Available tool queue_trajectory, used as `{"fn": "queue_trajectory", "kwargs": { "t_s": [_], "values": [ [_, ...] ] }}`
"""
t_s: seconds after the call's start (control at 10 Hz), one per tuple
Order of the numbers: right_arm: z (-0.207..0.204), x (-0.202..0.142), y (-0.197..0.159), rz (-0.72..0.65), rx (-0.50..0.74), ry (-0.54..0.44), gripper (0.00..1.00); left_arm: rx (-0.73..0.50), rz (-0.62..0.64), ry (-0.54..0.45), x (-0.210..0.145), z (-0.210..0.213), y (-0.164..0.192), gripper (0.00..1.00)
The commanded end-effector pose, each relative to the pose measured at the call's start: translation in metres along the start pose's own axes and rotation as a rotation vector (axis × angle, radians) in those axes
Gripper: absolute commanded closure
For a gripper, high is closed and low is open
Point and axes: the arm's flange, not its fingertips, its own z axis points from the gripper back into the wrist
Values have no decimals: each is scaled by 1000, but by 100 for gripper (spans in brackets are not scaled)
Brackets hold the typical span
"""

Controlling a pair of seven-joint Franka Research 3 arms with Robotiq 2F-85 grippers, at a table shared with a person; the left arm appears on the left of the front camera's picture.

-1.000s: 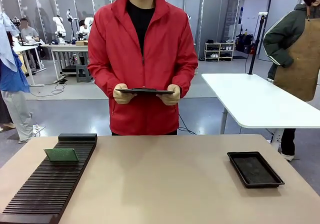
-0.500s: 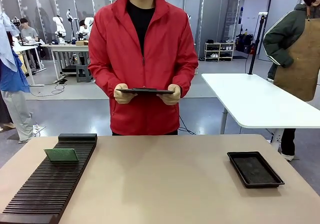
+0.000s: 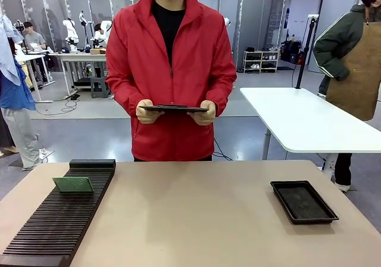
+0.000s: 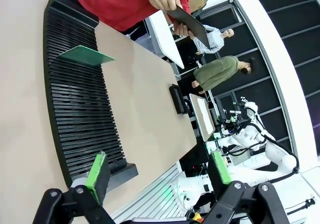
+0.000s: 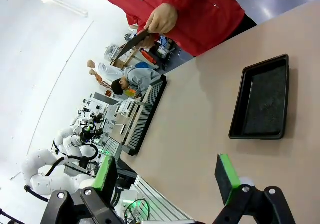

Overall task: Inspect the PCB.
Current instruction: Pick up the Blank PCB and present it to the human.

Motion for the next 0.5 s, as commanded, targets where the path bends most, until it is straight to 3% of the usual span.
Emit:
{"fn": "queue_trajectory", "kwargs": {
  "t_s": [0.0, 0.1, 0.2, 0.4],
  "values": [
    [0, 0, 0, 3, 10, 0, 0, -9, 2, -4, 0, 1, 0, 0],
    [0, 0, 0, 3, 10, 0, 0, 0, 0, 0, 0, 0, 0, 0],
    [0, 0, 0, 3, 10, 0, 0, 78, -203, 22, 15, -17, -27, 0],
    [0, 0, 0, 3, 10, 0, 0, 125, -455, 151, 39, -60, -60, 0]
  ]
}}
